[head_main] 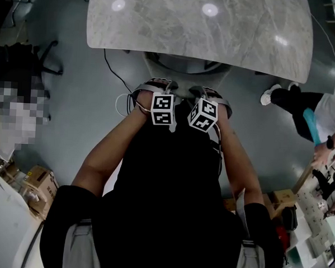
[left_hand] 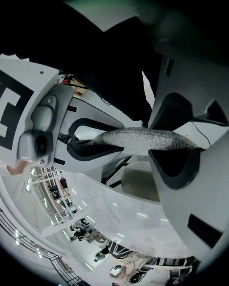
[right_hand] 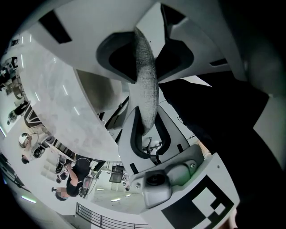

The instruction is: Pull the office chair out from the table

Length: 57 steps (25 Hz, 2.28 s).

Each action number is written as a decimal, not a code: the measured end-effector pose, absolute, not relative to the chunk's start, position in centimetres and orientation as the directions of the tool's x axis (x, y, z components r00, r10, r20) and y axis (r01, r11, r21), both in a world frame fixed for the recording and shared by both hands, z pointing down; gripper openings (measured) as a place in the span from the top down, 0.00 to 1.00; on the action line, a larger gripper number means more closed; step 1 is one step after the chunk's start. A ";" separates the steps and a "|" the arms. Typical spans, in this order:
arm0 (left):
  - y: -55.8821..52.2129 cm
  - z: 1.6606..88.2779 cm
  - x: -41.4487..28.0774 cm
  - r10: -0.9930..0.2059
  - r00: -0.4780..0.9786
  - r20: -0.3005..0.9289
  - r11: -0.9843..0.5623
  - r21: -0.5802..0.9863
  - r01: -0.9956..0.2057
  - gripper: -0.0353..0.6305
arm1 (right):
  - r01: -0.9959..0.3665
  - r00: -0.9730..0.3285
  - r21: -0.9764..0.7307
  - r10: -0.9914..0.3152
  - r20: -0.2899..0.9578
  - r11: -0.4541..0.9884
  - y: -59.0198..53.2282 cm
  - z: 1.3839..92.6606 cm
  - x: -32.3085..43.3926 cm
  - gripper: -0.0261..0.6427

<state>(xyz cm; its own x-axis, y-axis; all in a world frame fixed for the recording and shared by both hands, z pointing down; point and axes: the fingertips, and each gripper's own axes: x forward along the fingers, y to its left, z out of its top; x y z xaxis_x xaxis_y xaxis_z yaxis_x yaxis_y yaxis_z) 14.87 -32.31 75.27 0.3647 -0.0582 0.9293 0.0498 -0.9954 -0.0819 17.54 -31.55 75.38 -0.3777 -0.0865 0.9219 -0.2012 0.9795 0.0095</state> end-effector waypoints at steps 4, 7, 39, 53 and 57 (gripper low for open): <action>-32.3 75.3 14.7 -0.035 0.362 0.931 -0.995 -0.065 0.071 0.78 | -0.212 -0.362 -0.002 -0.076 0.929 0.977 -31.6 75.4 17.4 0.78; -32.2 75.1 14.6 -0.002 0.361 0.933 -0.996 -0.033 0.080 0.79 | -0.217 -0.357 -0.022 -0.059 0.932 0.976 -31.5 75.3 17.3 0.79; -26.2 74.7 10.2 0.155 0.328 0.932 -0.952 0.052 0.302 0.81 | -0.423 -0.316 -0.089 -0.055 0.947 0.902 -25.1 74.9 12.5 0.80; -20.7 74.6 10.3 0.141 0.332 0.933 -0.966 0.055 0.254 0.81 | -0.384 -0.320 -0.066 -0.065 0.945 0.921 -19.8 75.2 12.9 0.80; -18.7 74.6 9.5 0.129 0.326 0.937 -0.969 0.049 0.244 0.81 | -0.373 -0.330 -0.064 -0.068 0.942 0.925 -17.8 74.8 12.1 0.80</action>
<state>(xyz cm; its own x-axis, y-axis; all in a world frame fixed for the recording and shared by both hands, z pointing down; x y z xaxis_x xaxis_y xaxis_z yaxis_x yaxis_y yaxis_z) 9.47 -18.67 74.60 0.3257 0.1290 0.9366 0.2437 -0.9686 0.0487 12.07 -17.78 74.85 -0.3297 -0.0676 0.9417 -0.3733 0.9255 -0.0643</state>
